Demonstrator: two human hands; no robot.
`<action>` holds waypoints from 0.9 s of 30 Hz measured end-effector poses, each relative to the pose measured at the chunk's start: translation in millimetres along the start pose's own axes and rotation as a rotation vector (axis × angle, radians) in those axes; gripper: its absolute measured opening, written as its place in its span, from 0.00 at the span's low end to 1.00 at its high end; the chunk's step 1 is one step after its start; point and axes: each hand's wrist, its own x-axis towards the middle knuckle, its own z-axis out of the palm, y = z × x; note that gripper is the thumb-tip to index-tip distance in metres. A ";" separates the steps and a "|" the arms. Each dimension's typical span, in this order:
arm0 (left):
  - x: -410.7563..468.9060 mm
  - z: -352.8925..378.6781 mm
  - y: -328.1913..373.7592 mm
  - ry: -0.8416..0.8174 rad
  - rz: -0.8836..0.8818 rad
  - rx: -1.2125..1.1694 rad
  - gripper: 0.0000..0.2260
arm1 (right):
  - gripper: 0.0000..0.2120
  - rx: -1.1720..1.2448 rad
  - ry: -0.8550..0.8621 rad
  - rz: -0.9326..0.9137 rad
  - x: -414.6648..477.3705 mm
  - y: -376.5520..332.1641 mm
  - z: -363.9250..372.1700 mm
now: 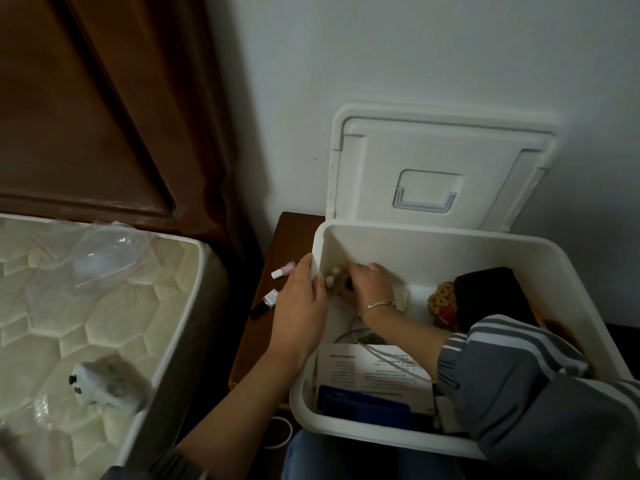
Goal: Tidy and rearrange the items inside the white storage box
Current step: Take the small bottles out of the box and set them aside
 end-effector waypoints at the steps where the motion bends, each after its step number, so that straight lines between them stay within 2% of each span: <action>1: 0.2 0.5 -0.4 0.002 0.000 0.003 0.19 | 0.12 -0.032 0.005 0.007 0.6 0.7 1.5; 9: -0.5 -1.1 1.0 0.012 0.009 -0.018 0.17 | 0.16 -0.046 -0.012 0.025 5.2 -5.7 13.4; 12: -1.1 -0.7 1.1 0.017 0.029 -0.042 0.12 | 0.17 0.021 0.009 0.090 4.5 -5.3 17.9; 15: -1.7 0.2 0.9 0.021 0.029 -0.057 0.09 | 0.17 0.023 0.045 0.068 4.8 -5.2 21.5; 22: -0.4 0.4 -1.7 0.017 0.030 -0.044 0.11 | 0.15 -0.005 0.050 0.016 3.7 -2.9 21.6; 27: 0.8 2.2 -2.1 0.023 0.032 -0.018 0.14 | 0.13 -0.144 -0.025 -0.065 -1.9 13.4 14.6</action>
